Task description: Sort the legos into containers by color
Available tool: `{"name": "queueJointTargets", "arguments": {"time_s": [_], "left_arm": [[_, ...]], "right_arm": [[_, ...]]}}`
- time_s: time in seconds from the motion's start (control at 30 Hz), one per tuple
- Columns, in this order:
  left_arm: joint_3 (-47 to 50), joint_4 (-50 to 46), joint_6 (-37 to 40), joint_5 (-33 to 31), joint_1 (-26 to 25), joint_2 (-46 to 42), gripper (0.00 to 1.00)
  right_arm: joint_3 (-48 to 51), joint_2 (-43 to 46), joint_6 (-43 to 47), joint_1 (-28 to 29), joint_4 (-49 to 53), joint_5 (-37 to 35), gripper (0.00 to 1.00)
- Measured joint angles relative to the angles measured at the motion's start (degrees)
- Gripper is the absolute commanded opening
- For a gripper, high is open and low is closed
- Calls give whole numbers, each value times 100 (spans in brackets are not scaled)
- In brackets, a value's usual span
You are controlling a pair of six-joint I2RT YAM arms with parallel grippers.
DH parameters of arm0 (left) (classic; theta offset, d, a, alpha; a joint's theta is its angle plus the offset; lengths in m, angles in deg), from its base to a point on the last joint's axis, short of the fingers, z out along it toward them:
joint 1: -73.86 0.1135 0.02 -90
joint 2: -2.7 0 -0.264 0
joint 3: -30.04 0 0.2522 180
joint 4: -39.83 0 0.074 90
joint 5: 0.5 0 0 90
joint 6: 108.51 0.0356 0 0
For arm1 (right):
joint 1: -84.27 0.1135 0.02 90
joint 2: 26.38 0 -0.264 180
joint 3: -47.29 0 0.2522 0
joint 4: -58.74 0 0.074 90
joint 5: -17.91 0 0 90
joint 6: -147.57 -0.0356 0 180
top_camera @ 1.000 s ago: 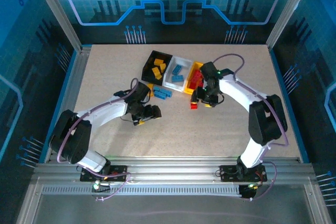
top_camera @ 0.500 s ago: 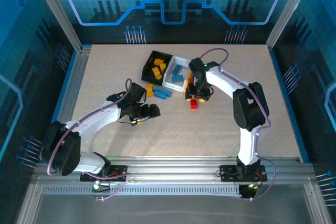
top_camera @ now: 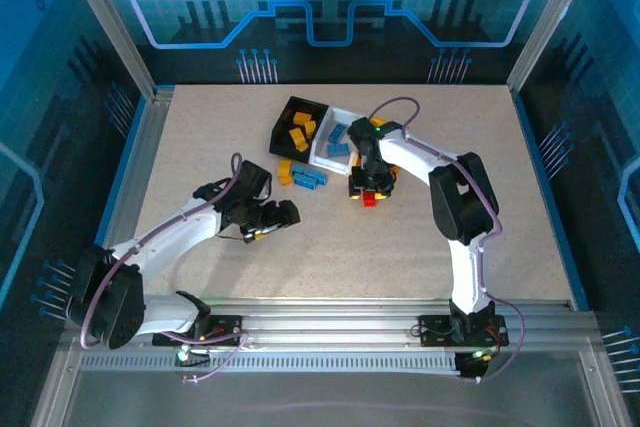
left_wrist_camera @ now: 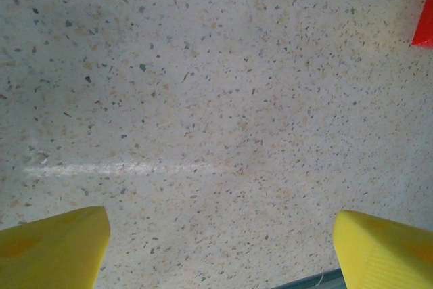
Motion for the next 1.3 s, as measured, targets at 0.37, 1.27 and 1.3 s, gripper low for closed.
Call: {"name": "queueJointTargets", "arguments": {"time_s": [0.37, 1.27, 1.3], "left_arm": [[103, 2, 0, 9, 103, -37, 87], [219, 708, -492, 254, 111, 533, 88], [219, 737, -514, 269, 111, 533, 89]], "right_arm": [[-22, -227, 9, 0, 55, -184, 53], [960, 949, -68, 144, -50, 11, 32], [935, 1067, -68, 144, -44, 44, 32]]}}
